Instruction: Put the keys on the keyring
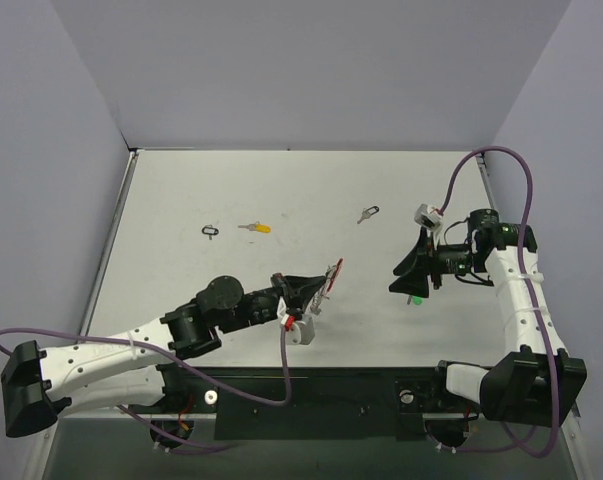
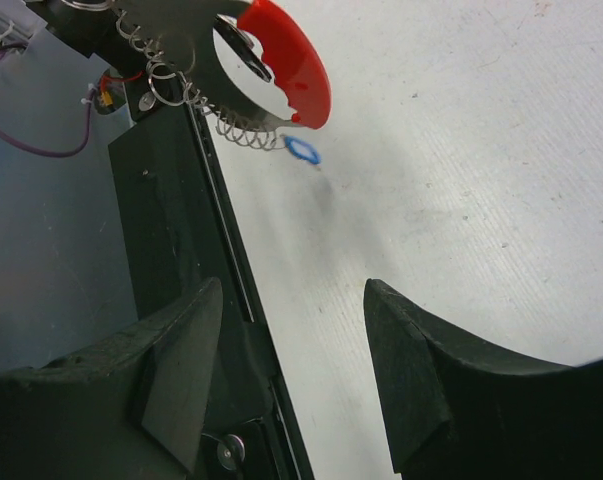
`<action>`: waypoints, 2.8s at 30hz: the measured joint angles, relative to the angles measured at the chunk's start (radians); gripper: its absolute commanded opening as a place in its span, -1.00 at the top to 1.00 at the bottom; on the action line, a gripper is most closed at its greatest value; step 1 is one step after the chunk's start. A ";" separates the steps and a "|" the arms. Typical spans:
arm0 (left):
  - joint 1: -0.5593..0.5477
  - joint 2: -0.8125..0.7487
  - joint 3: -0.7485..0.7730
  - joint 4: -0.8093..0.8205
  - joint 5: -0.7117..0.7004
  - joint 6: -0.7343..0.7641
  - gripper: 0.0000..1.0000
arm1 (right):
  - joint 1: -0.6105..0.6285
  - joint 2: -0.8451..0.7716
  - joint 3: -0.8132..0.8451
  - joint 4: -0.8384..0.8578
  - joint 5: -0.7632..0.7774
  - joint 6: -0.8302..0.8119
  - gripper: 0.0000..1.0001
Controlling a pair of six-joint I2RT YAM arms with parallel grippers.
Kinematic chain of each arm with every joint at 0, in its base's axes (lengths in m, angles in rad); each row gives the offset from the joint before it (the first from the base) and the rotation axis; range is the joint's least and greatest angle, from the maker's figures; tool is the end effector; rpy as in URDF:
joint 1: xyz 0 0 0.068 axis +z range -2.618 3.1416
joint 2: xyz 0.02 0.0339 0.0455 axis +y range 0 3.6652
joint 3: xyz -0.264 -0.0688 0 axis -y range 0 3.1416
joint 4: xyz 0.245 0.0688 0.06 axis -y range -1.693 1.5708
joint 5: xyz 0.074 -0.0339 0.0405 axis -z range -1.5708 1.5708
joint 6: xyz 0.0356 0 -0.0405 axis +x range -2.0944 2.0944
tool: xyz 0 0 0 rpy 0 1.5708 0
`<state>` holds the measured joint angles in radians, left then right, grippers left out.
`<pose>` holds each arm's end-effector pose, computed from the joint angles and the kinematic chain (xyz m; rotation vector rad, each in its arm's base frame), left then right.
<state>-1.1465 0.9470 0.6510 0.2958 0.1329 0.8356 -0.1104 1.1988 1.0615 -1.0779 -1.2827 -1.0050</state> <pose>0.0891 -0.2087 0.3137 1.3778 0.7767 -0.3480 0.2068 0.0114 0.3065 -1.0882 1.6585 1.0585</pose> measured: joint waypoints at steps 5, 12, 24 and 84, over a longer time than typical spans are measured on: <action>0.007 -0.031 -0.021 0.037 -0.027 -0.157 1.00 | -0.013 0.008 0.000 0.000 0.022 0.000 -0.07; 0.061 -0.114 -0.114 0.125 -0.032 -0.362 1.00 | -0.015 0.009 0.032 -0.049 0.144 -0.083 0.02; 0.198 -0.159 -0.181 0.270 0.068 -0.654 1.00 | 0.108 0.019 0.198 -0.069 0.269 -0.059 -0.01; 0.146 0.131 -0.194 0.731 -0.016 -1.062 1.00 | 0.661 0.257 0.536 0.103 0.183 0.202 1.00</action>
<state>-1.0008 1.0779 0.4568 1.0267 0.1165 -0.2268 0.5510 1.4563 1.5970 -0.9749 -1.0992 -0.8032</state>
